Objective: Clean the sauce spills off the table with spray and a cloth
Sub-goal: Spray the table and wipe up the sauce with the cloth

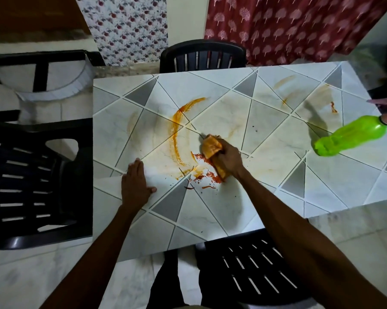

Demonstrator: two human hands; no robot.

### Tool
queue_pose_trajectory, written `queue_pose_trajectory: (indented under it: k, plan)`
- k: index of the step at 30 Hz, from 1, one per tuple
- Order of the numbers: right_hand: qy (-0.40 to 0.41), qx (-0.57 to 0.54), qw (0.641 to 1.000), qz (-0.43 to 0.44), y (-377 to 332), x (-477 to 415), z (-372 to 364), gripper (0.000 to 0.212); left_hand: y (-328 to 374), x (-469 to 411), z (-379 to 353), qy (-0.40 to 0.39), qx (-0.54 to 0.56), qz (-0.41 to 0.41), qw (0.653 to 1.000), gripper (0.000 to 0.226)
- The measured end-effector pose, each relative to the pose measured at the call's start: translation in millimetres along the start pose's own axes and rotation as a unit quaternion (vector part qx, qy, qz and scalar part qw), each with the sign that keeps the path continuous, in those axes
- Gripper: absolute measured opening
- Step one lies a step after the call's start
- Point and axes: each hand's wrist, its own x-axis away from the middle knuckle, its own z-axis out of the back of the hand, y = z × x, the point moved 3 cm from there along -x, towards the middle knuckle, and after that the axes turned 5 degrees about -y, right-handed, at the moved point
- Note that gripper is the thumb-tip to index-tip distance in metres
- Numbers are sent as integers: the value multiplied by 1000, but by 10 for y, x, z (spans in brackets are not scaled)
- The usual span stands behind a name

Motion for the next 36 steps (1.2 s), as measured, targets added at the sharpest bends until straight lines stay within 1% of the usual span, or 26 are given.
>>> queue_pose_trajectory:
  k: [4,9,12,15,17,19,21,23,24,26,28,30,32,34,36]
  plan:
    - [-37,29,999,26,-148,96,-391,49,-6,-9,-8,0,9,-7,1000,113]
    - [-97,59,991,70,-369,340,-840,64,-45,-1,-3,11,7,-21,1000,113]
    - [-122,65,986,96,-440,495,-1002,68,-62,2,1,15,3,-28,999,113]
    - [-121,59,986,100,-434,580,-953,64,-66,-1,3,15,1,-32,999,111]
    - [-98,49,989,102,-421,626,-833,61,-62,4,-6,9,-4,-26,1000,110]
    - [-65,13,993,98,-405,681,-666,60,-50,22,-8,3,-4,-18,1000,109]
    - [-32,-51,996,73,-336,741,-448,54,-19,45,0,-5,-3,3,1000,106]
    - [3,-160,987,17,-155,799,-207,42,57,61,21,5,1,9,1000,95]
    - [10,-220,975,-11,-49,831,-103,43,115,62,27,21,1,1,1000,87]
    - [4,-335,940,-57,170,897,78,49,313,61,46,64,9,-33,997,72]
    - [-9,-419,903,-98,340,990,265,47,615,30,53,89,45,-79,992,59]
    - [-14,-452,881,-138,506,1045,429,48,946,-17,42,69,82,-136,985,49]
    - [3,-456,873,-172,712,1079,597,47,1279,-66,-15,24,86,-190,978,44]
    - [44,-455,868,-192,896,1089,773,36,1554,-133,-98,-10,69,-229,971,42]
    - [94,-434,873,-202,1068,1062,984,30,1795,-202,-161,-30,51,-250,966,40]
